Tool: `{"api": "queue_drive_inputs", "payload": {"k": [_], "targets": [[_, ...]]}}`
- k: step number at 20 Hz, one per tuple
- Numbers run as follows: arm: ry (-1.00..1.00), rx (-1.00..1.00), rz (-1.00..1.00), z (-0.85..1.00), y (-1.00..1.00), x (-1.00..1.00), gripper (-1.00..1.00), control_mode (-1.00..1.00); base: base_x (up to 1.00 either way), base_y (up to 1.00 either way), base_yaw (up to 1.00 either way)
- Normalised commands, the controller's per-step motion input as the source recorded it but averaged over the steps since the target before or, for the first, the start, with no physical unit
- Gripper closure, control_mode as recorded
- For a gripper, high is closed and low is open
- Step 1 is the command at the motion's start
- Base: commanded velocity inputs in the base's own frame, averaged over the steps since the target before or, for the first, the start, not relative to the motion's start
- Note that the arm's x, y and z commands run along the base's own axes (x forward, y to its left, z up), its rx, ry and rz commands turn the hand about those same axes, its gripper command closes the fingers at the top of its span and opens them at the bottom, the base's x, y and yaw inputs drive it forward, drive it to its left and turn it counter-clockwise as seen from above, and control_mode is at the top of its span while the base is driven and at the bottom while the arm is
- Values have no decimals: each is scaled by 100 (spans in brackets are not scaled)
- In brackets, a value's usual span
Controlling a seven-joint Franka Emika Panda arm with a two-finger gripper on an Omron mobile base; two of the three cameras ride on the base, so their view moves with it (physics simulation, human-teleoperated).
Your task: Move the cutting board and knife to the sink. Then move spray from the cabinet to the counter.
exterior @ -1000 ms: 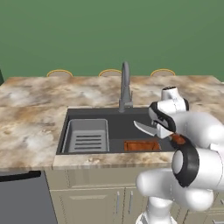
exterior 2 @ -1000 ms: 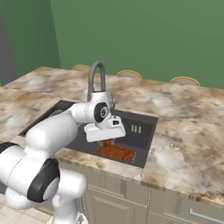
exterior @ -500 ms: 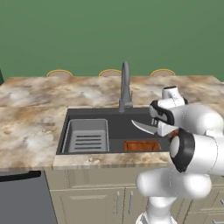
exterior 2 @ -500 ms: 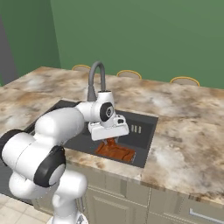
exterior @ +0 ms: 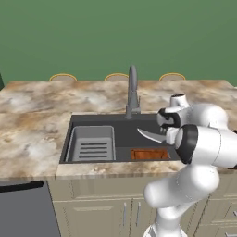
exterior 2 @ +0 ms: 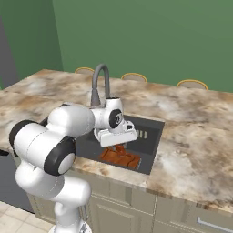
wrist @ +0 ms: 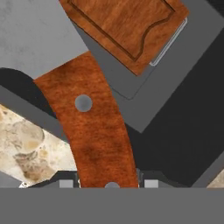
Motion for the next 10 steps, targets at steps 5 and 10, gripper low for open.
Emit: {"api": "queue_drive_inputs", "payload": {"k": [5,10], "targets": [[-3,0,9,-22,-4,28,100,-100,0,0,0],[-3,0,5,-17,-2,25,100,-100,0,0,0]]}}
